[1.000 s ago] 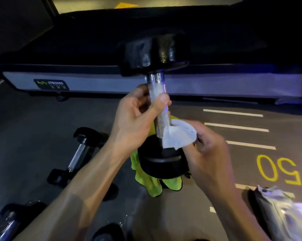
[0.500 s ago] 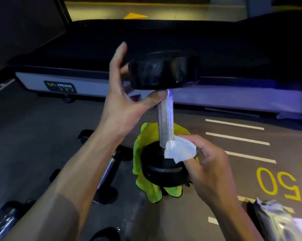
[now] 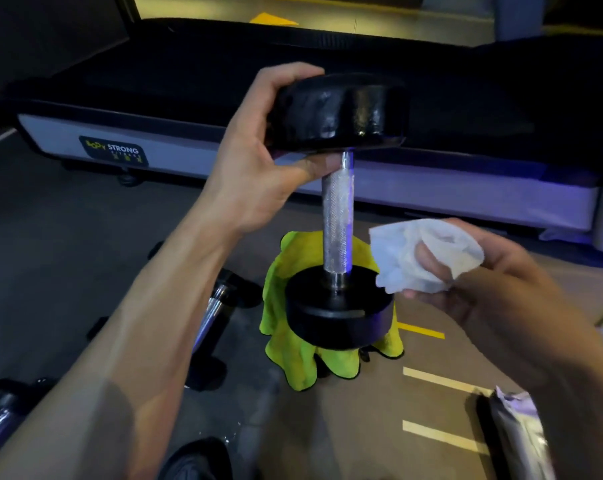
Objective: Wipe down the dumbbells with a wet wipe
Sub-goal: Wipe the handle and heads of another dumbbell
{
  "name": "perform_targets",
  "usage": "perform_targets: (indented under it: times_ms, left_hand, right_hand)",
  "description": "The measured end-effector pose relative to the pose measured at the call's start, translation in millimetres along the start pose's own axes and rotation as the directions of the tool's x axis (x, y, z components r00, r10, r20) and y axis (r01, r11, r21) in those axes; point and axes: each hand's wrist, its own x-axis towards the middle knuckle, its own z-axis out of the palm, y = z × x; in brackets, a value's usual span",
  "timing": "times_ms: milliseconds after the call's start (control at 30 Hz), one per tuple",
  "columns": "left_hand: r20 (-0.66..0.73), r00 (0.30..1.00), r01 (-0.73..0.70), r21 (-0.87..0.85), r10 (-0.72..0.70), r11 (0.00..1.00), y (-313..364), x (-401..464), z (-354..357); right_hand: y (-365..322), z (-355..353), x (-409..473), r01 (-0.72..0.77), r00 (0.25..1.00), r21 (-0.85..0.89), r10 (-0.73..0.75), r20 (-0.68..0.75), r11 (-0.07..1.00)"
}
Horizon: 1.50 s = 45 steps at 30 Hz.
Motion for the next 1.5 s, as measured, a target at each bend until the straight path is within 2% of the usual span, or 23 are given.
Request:
perform_targets:
  times_ms: [33,100,167,233,267,333,433,467,500,533,600,700,767,867,933,1000,1100,1133,1200,1300,1400,1467,1500]
  left_hand:
    - [0.007,1.0,-0.006,0.01,0.006,1.0,0,1,0]
    - [0.012,1.0,-0.022,0.022,0.021,1.0,0,1,1]
    - [0.011,0.999,-0.035,0.024,0.035,0.999,-1,2,1]
    - [0.007,0.999,-0.042,0.03,0.042,0.999,-2,2,1]
    - [0.007,0.999,-0.048,0.03,0.048,0.998,-3,2,0]
    - [0.008,0.998,-0.057,0.025,0.057,0.998,-5,1,0]
    - [0.014,0.997,-0.07,0.036,0.069,0.997,-6,1,-1]
    - [0.021,0.997,-0.075,0.041,0.074,0.996,-6,2,-1]
    - [0.027,0.996,-0.082,0.043,0.081,0.996,-5,2,0]
    - [0.029,0.996,-0.086,0.041,0.085,0.995,-4,2,1]
    - [0.027,0.996,-0.084,0.023,0.083,0.996,-3,1,3]
    - [0.025,0.995,-0.093,0.035,0.092,0.995,-1,-1,4]
    - [0.022,0.996,-0.088,0.033,0.088,0.996,1,-2,4]
    - [0.023,0.997,-0.081,0.025,0.08,0.996,2,-2,4]
    - [0.029,0.996,-0.08,0.017,0.079,0.997,3,-2,5]
    - [0.031,0.997,-0.074,0.01,0.074,0.997,4,-3,6]
    - [0.031,0.997,-0.066,0.012,0.066,0.998,6,-2,8]
    - [0.025,0.998,-0.066,0.016,0.065,0.998,6,-2,8]
    - [0.022,0.998,-0.067,0.021,0.066,0.998,6,-2,7]
    - [0.028,0.998,-0.063,0.04,0.062,0.997,8,-1,7]
    - [0.028,0.998,-0.063,0.051,0.062,0.997,8,1,8]
    - [0.022,0.998,-0.06,0.052,0.058,0.997,6,2,8]
    - [0.018,0.998,-0.059,0.046,0.058,0.997,5,2,8]
  right_hand:
    - [0,5,3,-0.003,1.0,-0.032,0.004,0.026,0.999]
    - [7,14,11,0.074,0.997,-0.316,-0.075,0.011,0.946]
    - [15,22,20,0.156,0.973,-0.656,-0.23,-0.027,0.738]
    - [20,26,27,0.161,0.93,-0.853,-0.365,-0.037,0.497]
    - [21,27,29,0.146,0.912,-0.888,-0.408,-0.051,0.436]
    - [23,28,30,0.153,0.855,-0.908,-0.512,-0.076,0.389]
    - [17,32,29,0.228,0.675,-0.928,-0.735,-0.066,0.293]
    - [15,34,30,0.235,0.63,-0.936,-0.774,-0.059,0.262]
    - [15,37,31,0.236,0.617,-0.942,-0.786,-0.044,0.238]
    - [17,41,32,0.236,0.637,-0.949,-0.771,-0.012,0.21]
    - [28,47,34,0.237,0.744,-0.959,-0.664,0.074,0.158]
    - [39,44,29,0.267,0.877,-0.942,-0.456,0.15,0.205]
    - [34,38,20,0.299,0.918,-0.925,-0.334,0.212,0.235]
    - [22,35,6,0.296,0.954,-0.933,-0.112,0.277,0.206]
    - [16,38,8,0.263,0.964,-0.943,-0.02,0.265,0.205]
    - [13,44,18,0.202,0.978,-0.968,0.021,0.208,0.151]
    - [17,54,27,0.07,0.997,-0.994,-0.03,0.068,0.088]
    - [20,57,27,0.064,0.996,-0.995,-0.067,0.059,0.073]
    - [27,59,27,0.139,0.977,-0.989,-0.168,0.129,0.049]
    - [27,55,34,0.288,0.87,-0.956,-0.43,0.239,0.052]
    - [26,48,43,0.297,0.736,-0.954,-0.627,0.253,-0.036]
    - [32,42,39,0.322,0.742,-0.946,-0.609,0.281,-0.045]
    - [36,39,34,0.339,0.784,-0.941,-0.55,0.288,-0.01]
